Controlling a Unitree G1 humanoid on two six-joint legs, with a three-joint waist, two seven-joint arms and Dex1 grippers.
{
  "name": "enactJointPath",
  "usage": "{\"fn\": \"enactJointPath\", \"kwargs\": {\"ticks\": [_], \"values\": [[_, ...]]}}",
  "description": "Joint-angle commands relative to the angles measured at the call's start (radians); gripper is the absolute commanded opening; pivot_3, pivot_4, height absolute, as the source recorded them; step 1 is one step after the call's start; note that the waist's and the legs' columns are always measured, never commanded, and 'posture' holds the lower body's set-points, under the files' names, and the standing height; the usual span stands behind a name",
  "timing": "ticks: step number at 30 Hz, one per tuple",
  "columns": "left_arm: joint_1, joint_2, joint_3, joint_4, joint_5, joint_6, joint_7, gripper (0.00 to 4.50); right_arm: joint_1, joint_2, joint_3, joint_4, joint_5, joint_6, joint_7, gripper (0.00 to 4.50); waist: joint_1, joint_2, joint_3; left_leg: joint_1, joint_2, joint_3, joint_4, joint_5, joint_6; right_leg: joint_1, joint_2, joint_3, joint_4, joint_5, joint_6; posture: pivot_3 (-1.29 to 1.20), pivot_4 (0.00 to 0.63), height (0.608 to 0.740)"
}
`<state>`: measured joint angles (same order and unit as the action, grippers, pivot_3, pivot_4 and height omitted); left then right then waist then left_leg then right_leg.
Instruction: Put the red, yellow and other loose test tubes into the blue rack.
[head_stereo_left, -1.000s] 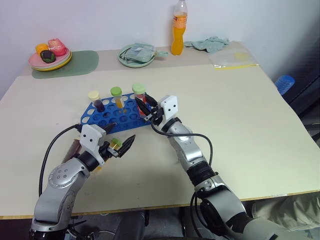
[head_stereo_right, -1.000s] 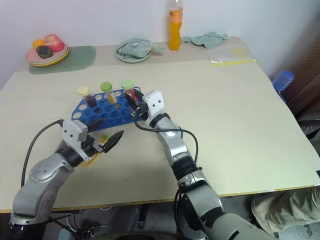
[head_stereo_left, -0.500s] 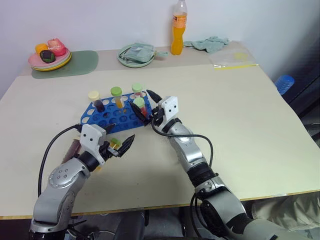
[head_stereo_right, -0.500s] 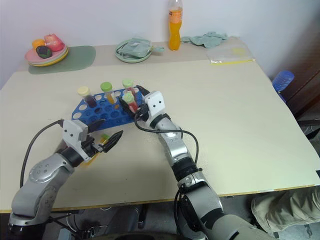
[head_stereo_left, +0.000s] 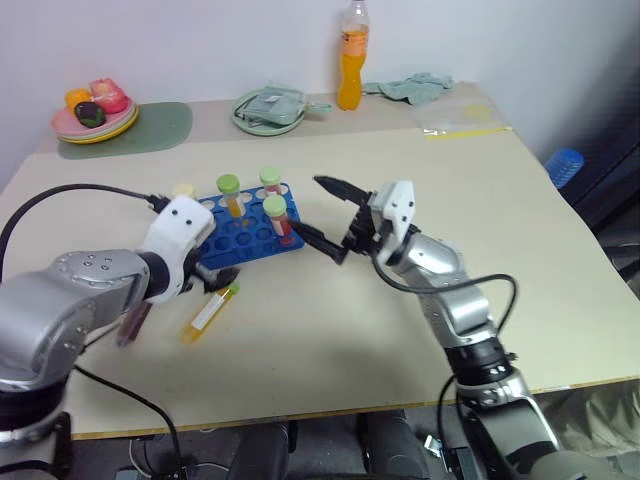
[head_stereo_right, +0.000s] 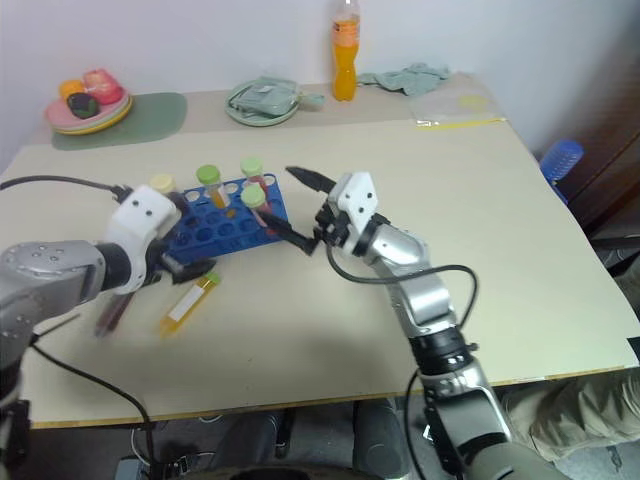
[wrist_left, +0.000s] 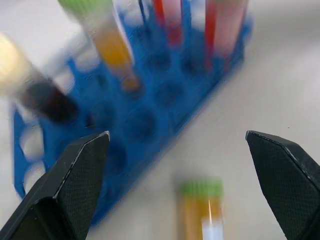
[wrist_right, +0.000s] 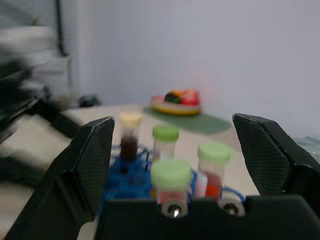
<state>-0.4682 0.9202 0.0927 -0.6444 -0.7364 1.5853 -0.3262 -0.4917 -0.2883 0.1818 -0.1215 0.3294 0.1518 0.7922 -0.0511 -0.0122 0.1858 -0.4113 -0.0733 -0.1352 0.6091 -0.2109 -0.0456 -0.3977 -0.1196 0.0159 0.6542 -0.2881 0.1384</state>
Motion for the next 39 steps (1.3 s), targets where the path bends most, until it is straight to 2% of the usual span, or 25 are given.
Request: {"fn": "enactJointPath", "kwargs": {"ticks": [1, 4, 10, 13, 19, 21, 23, 26, 28, 30, 31, 34, 36, 39], "values": [[-0.062, 0.058, -0.075, 0.098, -0.158, 0.029, 0.035, 4.50, 0.041, -0.131, 0.032, -0.149, 0.086, 0.125, 0.164, 4.17, 0.002, 0.000, 0.000, 0.000, 0.000, 0.000, 0.000, 0.000, 0.000, 0.000, 0.000, 0.000, 0.000, 0.000, 0.000, 0.00, 0.150, 0.740], [-0.104, 0.055, -0.139, 0.194, -0.228, 0.029, 0.123, 4.50, 0.082, -0.245, 0.048, -0.209, 0.094, 0.175, 0.246, 4.17, 0.010, -0.001, 0.000, 0.000, 0.001, 0.000, 0.001, 0.000, 0.000, 0.000, 0.000, 0.000, 0.000, 0.000, -0.001, 0.00, 0.150, 0.740], [-0.145, 0.007, -0.238, 0.296, -0.297, 0.029, 0.269, 4.50, 0.116, -0.245, 0.060, -0.252, 0.075, 0.202, 0.215, 4.17, 0.014, -0.001, 0.001, 0.000, 0.001, 0.000, 0.002, 0.000, -0.001, 0.001, 0.000, 0.001, -0.001, 0.000, -0.001, 0.00, 0.150, 0.740], [-0.151, -0.017, -0.261, 0.321, -0.323, 0.029, 0.318, 3.67, 0.126, -0.236, 0.071, -0.266, 0.063, 0.207, 0.198, 4.21, 0.017, -0.002, 0.001, 0.000, 0.001, 0.000, 0.002, -0.001, -0.001, 0.001, 0.000, 0.001, -0.001, 0.000, -0.001, 0.00, 0.150, 0.740], [-0.146, -0.008, -0.280, 0.307, -0.342, 0.029, 0.369, 0.86, 0.132, -0.229, 0.077, -0.272, 0.061, 0.211, 0.177, 4.21, 0.022, -0.002, 0.001, 0.000, 0.001, 0.001, 0.003, -0.001, -0.001, 0.001, 0.000, 0.001, 0.000, 0.000, -0.001, 0.00, 0.150, 0.740], [-0.099, -0.004, -0.195, 0.188, -0.319, -0.031, 0.314, 0.76, 0.140, -0.232, 0.074, -0.264, 0.063, 0.206, 0.178, 4.21, 0.023, -0.002, 0.001, 0.000, 0.001, 0.001, 0.002, -0.001, -0.001, 0.000, 0.000, 0.002, -0.001, 0.000, -0.001, 0.00, 0.150, 0.740], [-0.010, -0.008, -0.074, 0.073, -0.294, -0.182, 0.243, 0.76, 0.153, -0.237, 0.069, -0.253, 0.062, 0.196, 0.181, 4.21, 0.025, -0.002, 0.001, 0.000, 0.001, 0.002, 0.002, -0.001, -0.002, 0.000, 0.000, 0.003, -0.001, 0.000, -0.001, 0.00, 0.150, 0.740], [0.182, -0.009, 0.054, -0.072, -0.096, -0.572, 0.092, 0.76, 0.172, -0.237, 0.062, -0.242, 0.061, 0.192, 0.176, 4.21, 0.033, -0.002, 0.001, 0.000, 0.002, 0.004, 0.002, -0.001, -0.002, -0.001, 0.000, 0.005, -0.002, 0.000, -0.001, 0.00, 0.150, 0.740], [0.342, -0.101, 0.166, -0.112, -0.039, -0.740, 0.054, 0.76, 0.187, -0.230, 0.060, -0.232, 0.058, 0.182, 0.171, 4.21, 0.036, 0.000, 0.000, 0.000, 0.002, 0.006, 0.001, -0.001, -0.002, -0.001, 0.000, 0.005, -0.005, 0.001, -0.002, 0.00, 0.150, 0.740], [0.428, -0.196, 0.223, -0.102, -0.030, -0.834, 0.044, 0.76, 0.195, -0.217, 0.056, -0.220, 0.057, 0.173, 0.161, 4.21, 0.040, 0.000, -0.001, 0.001, 0.003, 0.007, 0.001, -0.002, -0.002, 0.001, -0.001, 0.006, -0.006, 0.001, -0.003, 0.00, 0.150, 0.740], [0.450, -0.249, 0.216, -0.077, 0.013, -0.894, 0.062, 0.76, 0.197, -0.206, 0.052, -0.210, 0.060, 0.173, 0.153, 4.21, 0.041, 0.000, 0.000, 0.001, 0.003, 0.007, 0.001, -0.002, -0.001, 0.002, -0.001, 0.006, -0.006, 0.001, -0.003, 0.00, 0.150, 0.740], [0.472, -0.420, 0.042, 0.053, 0.430, -1.265, 0.250, 0.76, 0.198, -0.158, 0.050, -0.174, 0.055, 0.163, 0.118, 4.21, 0.055, -0.002, -0.001, 0.001, 0.002, 0.008, 0.003, -0.002, -0.001, 0.004, -0.001, 0.004, -0.007, 0.001, -0.003, 0.00, 0.150, 0.740], [0.453, -0.505, -0.030, 0.114, 0.562, -1.384, 0.313, 0.76, 0.198, -0.139, 0.052, -0.161, 0.050, 0.157, 0.110, 4.21, 0.065, -0.003, -0.001, 0.001, 0.001, 0.009, 0.004, -0.002, -0.001, 0.004, -0.001, 0.004, -0.008, 0.001, -0.003, 0.00, 0.150, 0.740], [0.403, -0.645, -0.082, 0.231, 0.668, -1.555, 0.389, 0.76, 0.195, -0.123, 0.057, -0.153, 0.049, 0.159, 0.106, 4.21, 0.073, -0.005, -0.002, 0.001, 0.000, 0.008, 0.004, -0.003, 0.000, 0.005, -0.002, 0.004, -0.009, 0.002, -0.001, 0.00, 0.150, 0.740]]}}
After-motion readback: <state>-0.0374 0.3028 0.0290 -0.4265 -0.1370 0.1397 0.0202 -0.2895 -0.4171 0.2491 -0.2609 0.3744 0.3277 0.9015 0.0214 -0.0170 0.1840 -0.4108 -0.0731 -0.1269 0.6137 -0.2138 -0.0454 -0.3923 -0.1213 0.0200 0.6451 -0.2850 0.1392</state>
